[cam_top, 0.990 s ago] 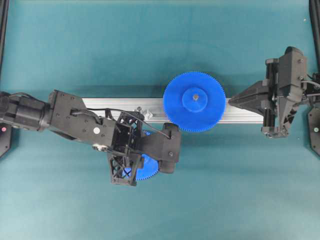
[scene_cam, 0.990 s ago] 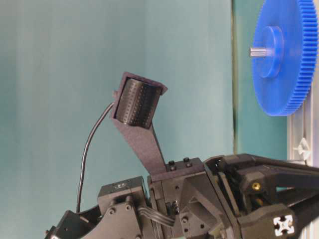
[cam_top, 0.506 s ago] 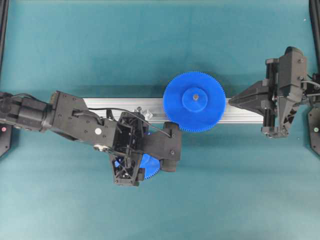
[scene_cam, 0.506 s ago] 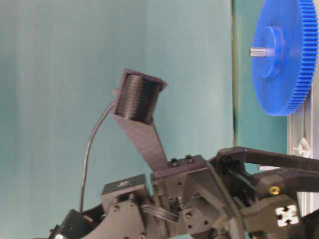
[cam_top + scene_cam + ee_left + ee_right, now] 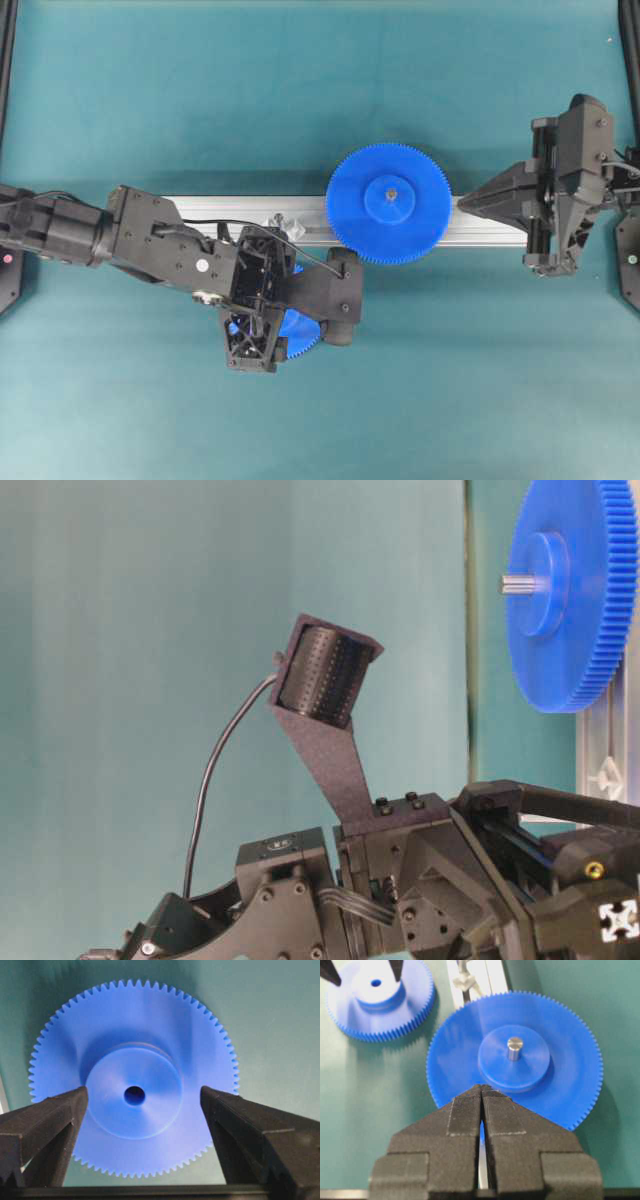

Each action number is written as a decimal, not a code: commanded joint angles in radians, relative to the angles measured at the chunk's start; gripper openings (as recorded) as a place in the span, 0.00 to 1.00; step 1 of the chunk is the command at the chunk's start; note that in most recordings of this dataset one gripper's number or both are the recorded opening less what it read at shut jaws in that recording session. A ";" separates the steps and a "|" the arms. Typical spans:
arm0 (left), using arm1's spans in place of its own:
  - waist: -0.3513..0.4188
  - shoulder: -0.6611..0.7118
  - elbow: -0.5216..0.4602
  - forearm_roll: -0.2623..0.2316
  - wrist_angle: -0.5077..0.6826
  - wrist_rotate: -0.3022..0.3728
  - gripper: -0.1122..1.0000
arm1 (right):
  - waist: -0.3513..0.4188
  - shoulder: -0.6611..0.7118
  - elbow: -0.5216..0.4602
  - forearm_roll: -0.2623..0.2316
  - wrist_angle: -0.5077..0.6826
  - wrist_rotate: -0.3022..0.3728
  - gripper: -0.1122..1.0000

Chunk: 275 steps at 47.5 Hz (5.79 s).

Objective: Insert the small gear onto the shaft.

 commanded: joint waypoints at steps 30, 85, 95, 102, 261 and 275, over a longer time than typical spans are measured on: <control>0.006 0.012 -0.009 0.002 -0.026 0.000 0.94 | -0.003 -0.002 -0.009 0.002 -0.006 0.011 0.14; 0.008 0.011 0.012 0.002 -0.051 -0.014 0.94 | -0.002 -0.002 -0.006 0.002 -0.009 0.066 0.14; 0.008 0.011 0.012 0.003 -0.051 -0.014 0.94 | 0.003 -0.002 -0.005 -0.002 -0.011 0.083 0.14; 0.008 0.011 0.012 0.003 -0.051 -0.014 0.94 | 0.003 -0.002 -0.003 -0.002 -0.011 0.083 0.14; 0.127 -0.238 -0.156 0.012 0.259 0.094 0.72 | 0.003 -0.002 -0.005 -0.005 -0.012 0.083 0.14; 0.135 -0.238 -0.156 0.012 0.261 0.095 0.72 | 0.003 -0.002 -0.005 -0.005 -0.012 0.083 0.14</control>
